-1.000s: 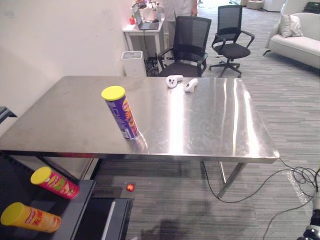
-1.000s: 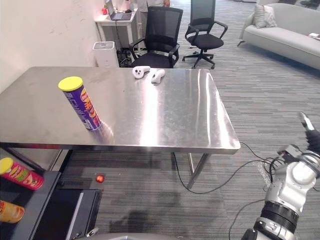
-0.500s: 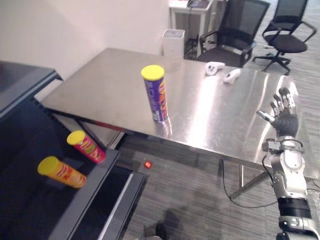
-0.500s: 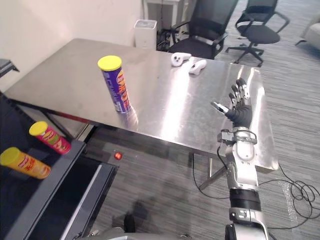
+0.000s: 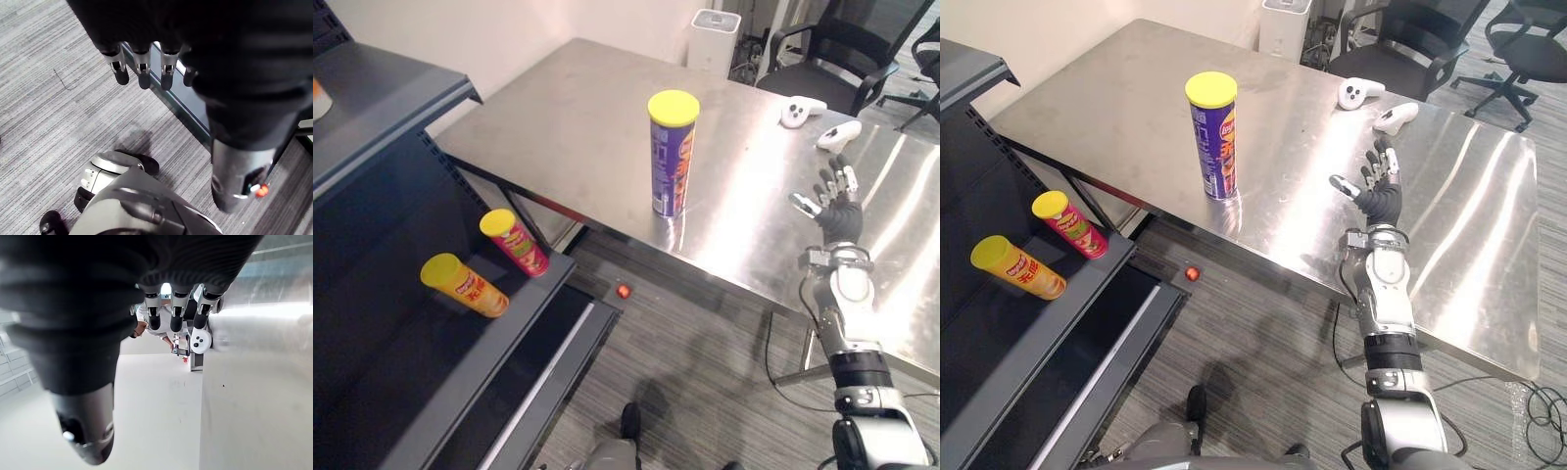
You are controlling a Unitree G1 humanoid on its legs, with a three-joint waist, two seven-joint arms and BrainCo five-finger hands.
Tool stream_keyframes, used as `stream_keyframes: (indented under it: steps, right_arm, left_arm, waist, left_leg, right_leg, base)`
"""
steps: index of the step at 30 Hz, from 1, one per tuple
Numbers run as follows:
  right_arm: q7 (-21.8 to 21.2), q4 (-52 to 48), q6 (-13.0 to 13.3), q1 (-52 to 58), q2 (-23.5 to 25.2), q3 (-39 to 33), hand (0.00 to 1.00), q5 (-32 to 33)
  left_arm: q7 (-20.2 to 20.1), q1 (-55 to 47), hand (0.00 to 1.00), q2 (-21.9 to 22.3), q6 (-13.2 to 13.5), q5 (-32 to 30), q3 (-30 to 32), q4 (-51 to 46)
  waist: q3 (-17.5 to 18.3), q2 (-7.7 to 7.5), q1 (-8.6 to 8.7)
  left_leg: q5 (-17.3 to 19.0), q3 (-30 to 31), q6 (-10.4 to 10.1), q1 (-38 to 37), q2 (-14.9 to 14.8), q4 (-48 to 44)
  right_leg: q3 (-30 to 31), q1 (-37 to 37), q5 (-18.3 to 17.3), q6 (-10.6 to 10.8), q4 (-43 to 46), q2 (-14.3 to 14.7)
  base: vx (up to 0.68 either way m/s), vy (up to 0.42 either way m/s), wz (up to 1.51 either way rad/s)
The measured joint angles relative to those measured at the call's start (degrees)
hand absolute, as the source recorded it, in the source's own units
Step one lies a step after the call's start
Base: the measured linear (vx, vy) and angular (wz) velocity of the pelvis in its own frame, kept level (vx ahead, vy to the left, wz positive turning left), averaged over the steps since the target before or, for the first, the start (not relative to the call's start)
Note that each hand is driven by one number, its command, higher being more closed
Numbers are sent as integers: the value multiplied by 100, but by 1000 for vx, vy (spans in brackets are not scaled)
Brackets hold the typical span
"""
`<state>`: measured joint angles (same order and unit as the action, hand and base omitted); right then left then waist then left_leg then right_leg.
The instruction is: Put the gum and the chips on the shelf.
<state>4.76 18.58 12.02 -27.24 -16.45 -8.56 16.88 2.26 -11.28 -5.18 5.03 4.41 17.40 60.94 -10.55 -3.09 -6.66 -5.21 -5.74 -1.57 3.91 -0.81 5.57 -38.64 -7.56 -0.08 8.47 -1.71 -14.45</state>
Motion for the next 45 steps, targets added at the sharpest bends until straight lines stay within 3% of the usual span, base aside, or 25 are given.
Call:
stream_keyframes:
  steps: [7,26,37,45]
  right_arm:
    - [3,37,-57,-460,-11,207,0,-5]
    - [-288,-2,-190,-867,5,1409,0,-118]
    - [-273,39,-223,-1059,9,1437,0,-122]
    - [-238,274,-259,-1457,17,1572,0,-124]
  left_arm:
    - [17,12,0,9,2,149,-22,-55]
    - [132,104,0,-127,-1,155,-20,-69]
    - [139,112,0,-125,-6,165,-25,-177]
    - [137,136,0,-159,4,178,-152,-177]
  waist:
    - [-15,-26,-148]
    - [-163,-366,-319]
    - [-168,-381,-445]
    - [-191,-483,-475]
  left_leg:
    - [-88,24,-12,149,-57,2]
    - [-225,80,-103,361,-281,1]
    - [-236,38,-116,358,-315,1]
    - [-242,27,-126,359,-339,1]
  right_leg:
    - [2,148,-22,-37,85,33]
    - [35,342,-53,-86,69,253]
    - [61,347,-53,-86,61,268]
    - [67,349,-54,-89,58,277]
  base:
    - [-6,3,3]
    - [-13,4,0]
    - [-1,1,0]
    - [0,0,0]
